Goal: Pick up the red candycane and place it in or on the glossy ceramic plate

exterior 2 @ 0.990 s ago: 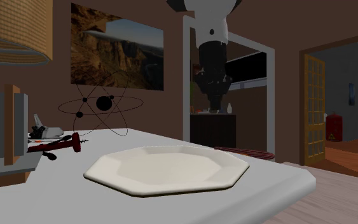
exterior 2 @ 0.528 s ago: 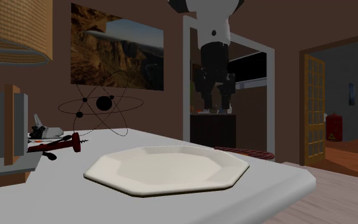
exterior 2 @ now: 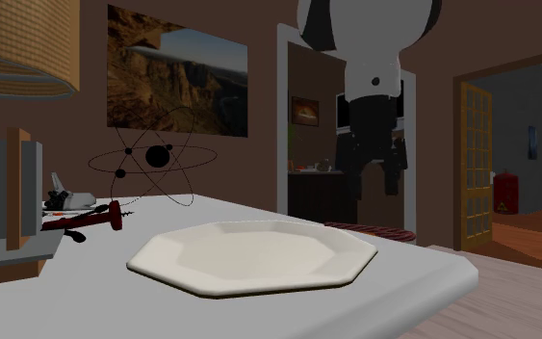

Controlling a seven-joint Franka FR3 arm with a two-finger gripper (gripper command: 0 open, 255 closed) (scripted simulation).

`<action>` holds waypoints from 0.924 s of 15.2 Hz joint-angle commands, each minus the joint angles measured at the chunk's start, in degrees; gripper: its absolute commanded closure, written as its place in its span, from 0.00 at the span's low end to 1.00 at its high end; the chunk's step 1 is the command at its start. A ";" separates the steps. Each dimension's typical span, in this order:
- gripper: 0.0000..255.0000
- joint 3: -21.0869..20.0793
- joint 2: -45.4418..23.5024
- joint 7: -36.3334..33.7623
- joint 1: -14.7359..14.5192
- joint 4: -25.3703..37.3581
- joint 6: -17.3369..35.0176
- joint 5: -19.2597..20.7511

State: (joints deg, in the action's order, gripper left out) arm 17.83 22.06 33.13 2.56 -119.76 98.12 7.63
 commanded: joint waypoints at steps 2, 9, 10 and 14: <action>0.00 0.35 1.59 -0.14 0.48 -4.03 2.94 0.47; 0.00 0.78 1.46 -0.21 0.66 -8.18 7.24 0.74; 0.00 0.78 1.46 -0.21 0.65 -8.18 7.24 0.74; 0.00 0.78 1.45 -0.21 0.65 -8.18 7.24 0.74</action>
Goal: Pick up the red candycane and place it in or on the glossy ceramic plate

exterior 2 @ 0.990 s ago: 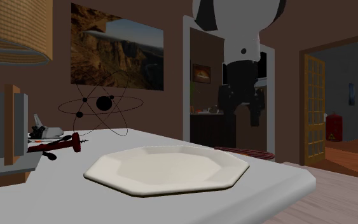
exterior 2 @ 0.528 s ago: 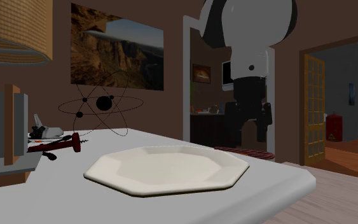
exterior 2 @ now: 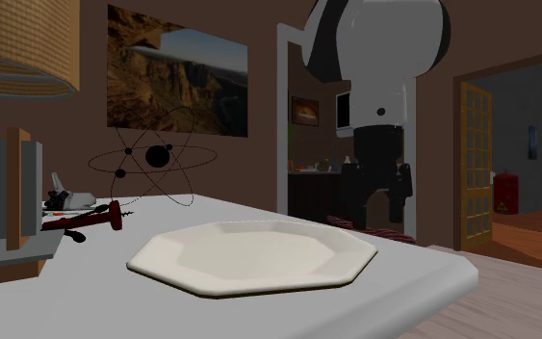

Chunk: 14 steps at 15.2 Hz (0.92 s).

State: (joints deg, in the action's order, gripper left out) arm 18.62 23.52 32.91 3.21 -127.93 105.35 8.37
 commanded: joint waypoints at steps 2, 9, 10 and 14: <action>1.00 0.00 0.00 0.00 0.00 0.00 0.00 0.00; 1.00 -0.02 0.11 -0.03 0.01 -0.18 0.07 0.03; 1.00 -0.01 0.19 -0.02 0.03 -0.24 0.05 0.05; 1.00 -0.18 0.13 0.04 -0.14 2.19 -2.31 -0.12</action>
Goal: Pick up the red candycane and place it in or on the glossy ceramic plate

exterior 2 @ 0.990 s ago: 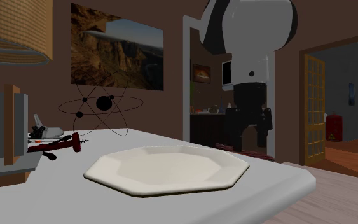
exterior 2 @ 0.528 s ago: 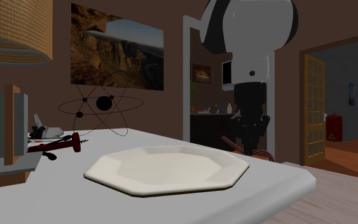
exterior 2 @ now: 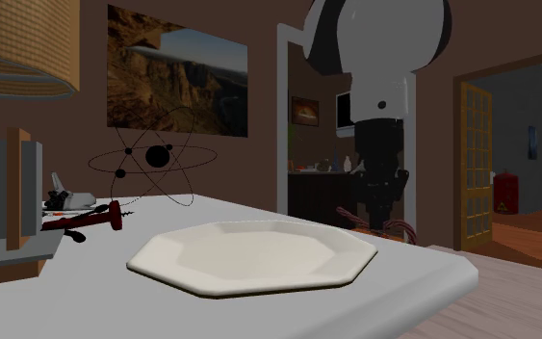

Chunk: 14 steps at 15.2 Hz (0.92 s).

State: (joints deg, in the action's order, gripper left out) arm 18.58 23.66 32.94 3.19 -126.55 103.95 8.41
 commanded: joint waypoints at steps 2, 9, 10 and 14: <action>1.00 -0.28 0.01 0.06 -0.18 2.33 -2.45 -0.25; 1.00 -0.69 -0.34 0.29 -0.40 8.00 -7.78 -0.63; 1.00 -0.74 -0.44 0.33 -0.44 8.86 -8.54 -0.68; 1.00 -0.88 -0.83 0.48 -0.55 11.66 -10.96 -0.87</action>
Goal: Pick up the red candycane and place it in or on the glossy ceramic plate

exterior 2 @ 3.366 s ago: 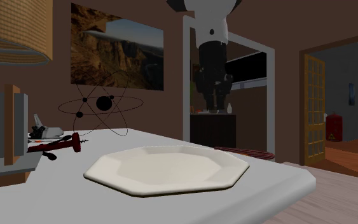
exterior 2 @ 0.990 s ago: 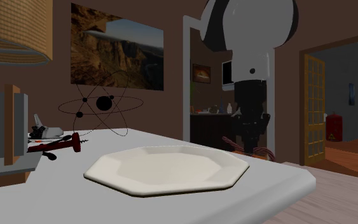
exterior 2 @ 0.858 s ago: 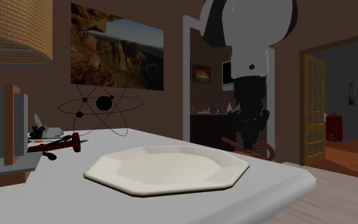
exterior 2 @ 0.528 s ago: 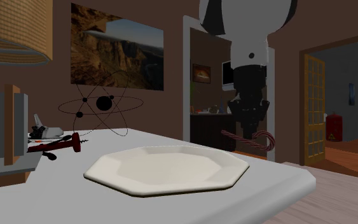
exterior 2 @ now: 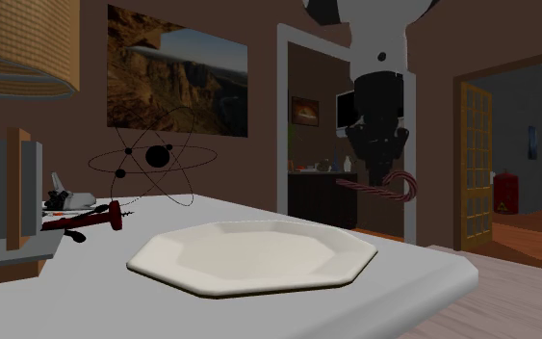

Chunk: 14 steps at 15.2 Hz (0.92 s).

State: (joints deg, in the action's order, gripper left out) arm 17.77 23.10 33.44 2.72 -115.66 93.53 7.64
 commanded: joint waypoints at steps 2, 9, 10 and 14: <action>1.00 -2.24 2.33 -2.82 -0.63 -1.42 -1.14 -0.29; 1.00 -10.03 9.63 -12.32 -2.87 -7.05 -3.50 -2.74; 1.00 -11.15 10.45 -13.66 -3.24 -7.60 -3.84 -3.27; 1.00 -15.68 13.09 -19.07 -4.85 -9.18 -5.12 -5.71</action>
State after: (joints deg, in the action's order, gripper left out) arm 3.02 35.34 15.53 -1.82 -124.70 89.15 2.44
